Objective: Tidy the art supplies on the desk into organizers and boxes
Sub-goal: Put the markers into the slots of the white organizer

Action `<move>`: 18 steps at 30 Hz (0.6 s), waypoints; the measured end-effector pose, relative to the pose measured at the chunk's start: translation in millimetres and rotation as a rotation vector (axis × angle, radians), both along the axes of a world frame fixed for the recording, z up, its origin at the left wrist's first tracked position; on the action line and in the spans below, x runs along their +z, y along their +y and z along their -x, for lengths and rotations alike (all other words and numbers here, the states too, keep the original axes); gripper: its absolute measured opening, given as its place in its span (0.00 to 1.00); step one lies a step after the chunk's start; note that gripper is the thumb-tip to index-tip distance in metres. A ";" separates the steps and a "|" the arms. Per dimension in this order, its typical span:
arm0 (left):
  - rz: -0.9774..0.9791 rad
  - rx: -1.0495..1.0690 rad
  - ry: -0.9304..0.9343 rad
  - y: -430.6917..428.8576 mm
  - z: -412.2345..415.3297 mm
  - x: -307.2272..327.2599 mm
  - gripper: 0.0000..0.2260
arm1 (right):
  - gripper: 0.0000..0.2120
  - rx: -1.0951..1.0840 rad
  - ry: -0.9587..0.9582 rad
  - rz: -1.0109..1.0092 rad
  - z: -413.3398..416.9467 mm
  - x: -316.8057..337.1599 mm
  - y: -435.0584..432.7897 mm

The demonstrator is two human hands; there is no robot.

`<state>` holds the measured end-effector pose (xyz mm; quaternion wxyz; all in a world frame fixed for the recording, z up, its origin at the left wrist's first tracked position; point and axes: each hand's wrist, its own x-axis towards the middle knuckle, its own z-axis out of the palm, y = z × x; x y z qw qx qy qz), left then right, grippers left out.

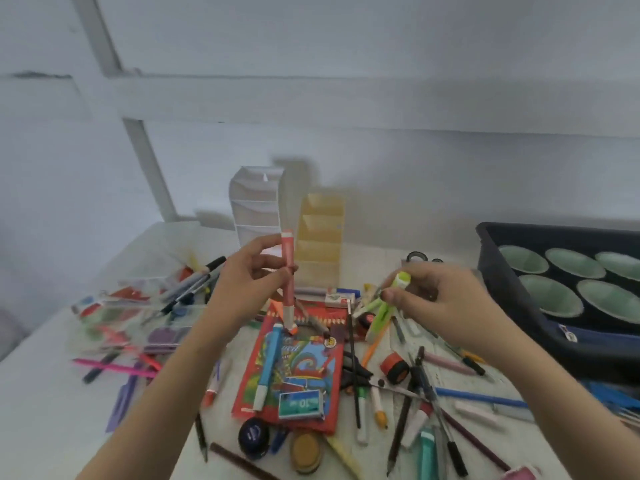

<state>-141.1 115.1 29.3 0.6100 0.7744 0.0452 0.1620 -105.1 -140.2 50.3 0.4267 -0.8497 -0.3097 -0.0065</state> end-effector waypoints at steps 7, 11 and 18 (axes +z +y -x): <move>0.035 0.076 0.095 76.1 -1.6 10.7 0.14 | 0.05 -0.015 -0.140 0.002 -15.4 17.3 109.0; 0.040 0.038 0.109 110.1 -6.7 16.9 0.09 | 0.09 -0.125 -0.222 -0.093 -30.9 27.9 151.0; 0.026 -0.077 0.089 143.7 -20.2 27.0 0.06 | 0.12 -0.328 -0.518 -0.382 -51.0 53.1 196.0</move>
